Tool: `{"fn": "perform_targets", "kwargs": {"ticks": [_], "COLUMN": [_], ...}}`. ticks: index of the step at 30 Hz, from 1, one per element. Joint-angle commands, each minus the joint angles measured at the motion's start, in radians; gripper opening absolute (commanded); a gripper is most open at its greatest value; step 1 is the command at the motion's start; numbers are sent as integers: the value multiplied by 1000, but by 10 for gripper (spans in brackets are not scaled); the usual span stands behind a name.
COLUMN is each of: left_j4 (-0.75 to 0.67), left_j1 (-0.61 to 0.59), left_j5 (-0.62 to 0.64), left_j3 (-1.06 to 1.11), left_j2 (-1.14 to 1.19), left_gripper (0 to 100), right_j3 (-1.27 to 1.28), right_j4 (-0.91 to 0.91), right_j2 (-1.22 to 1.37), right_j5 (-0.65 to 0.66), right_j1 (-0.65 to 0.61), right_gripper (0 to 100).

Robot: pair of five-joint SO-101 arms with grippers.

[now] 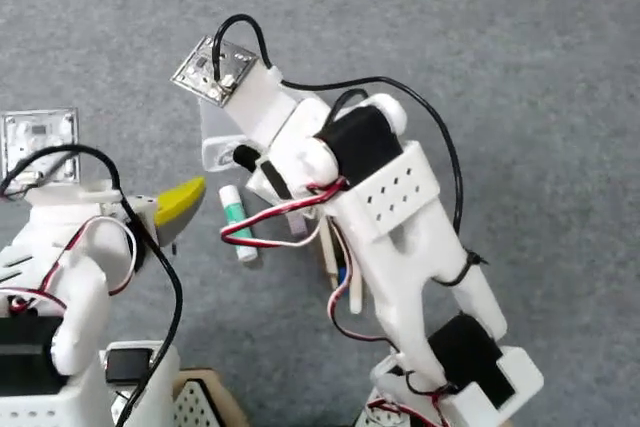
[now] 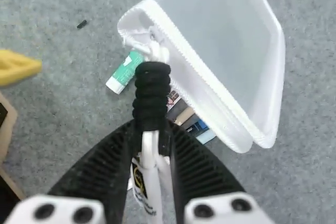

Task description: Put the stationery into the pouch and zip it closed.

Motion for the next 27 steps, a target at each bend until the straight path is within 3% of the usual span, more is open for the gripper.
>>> {"fn": "perform_targets", "kwargs": {"ticks": [1, 19, 27], "left_j4": [-100, -304, -334], "left_j1": [10, 16, 44], "left_j5": [11, 17, 17], "left_j3": [45, 214, 254], "left_j2": [12, 20, 23], "left_gripper": [378, 378, 378], "right_j3": [-4, 7, 45], "right_j4": [6, 6, 6], "right_j2": [-61, -82, -87], "right_j5": [6, 6, 8], "right_j1": [-14, -17, -95], "right_gripper": [11, 11, 11]}}
